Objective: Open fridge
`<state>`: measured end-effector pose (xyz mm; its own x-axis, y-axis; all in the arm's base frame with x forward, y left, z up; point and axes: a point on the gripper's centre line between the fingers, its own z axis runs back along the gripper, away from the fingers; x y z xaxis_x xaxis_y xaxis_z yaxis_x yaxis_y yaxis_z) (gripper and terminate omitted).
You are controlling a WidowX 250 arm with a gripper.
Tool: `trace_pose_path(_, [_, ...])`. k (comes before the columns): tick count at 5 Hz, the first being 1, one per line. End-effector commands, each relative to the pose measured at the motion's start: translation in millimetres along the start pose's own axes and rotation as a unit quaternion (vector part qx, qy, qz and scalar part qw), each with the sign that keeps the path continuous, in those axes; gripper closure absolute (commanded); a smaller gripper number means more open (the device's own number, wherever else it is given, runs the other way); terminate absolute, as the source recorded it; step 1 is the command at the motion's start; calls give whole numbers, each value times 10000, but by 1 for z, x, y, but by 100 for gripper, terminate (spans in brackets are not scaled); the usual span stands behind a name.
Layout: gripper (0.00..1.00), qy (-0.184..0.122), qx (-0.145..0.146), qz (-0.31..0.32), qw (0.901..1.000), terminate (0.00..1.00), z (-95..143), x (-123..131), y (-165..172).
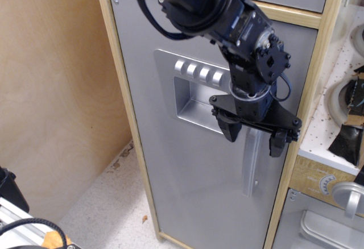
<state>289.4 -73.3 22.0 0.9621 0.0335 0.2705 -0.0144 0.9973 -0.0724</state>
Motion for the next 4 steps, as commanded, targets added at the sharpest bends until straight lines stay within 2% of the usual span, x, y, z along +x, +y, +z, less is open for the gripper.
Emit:
trace_pose_path(1, [0,-450,-202,109,9987,0,-8,22,-4])
trace_pose_path(2, [100,-408,-186,183,9988,0,-11,21,-2])
trace_pose_path(4, [100,-93,-205,238,9995,0,-12,6,3])
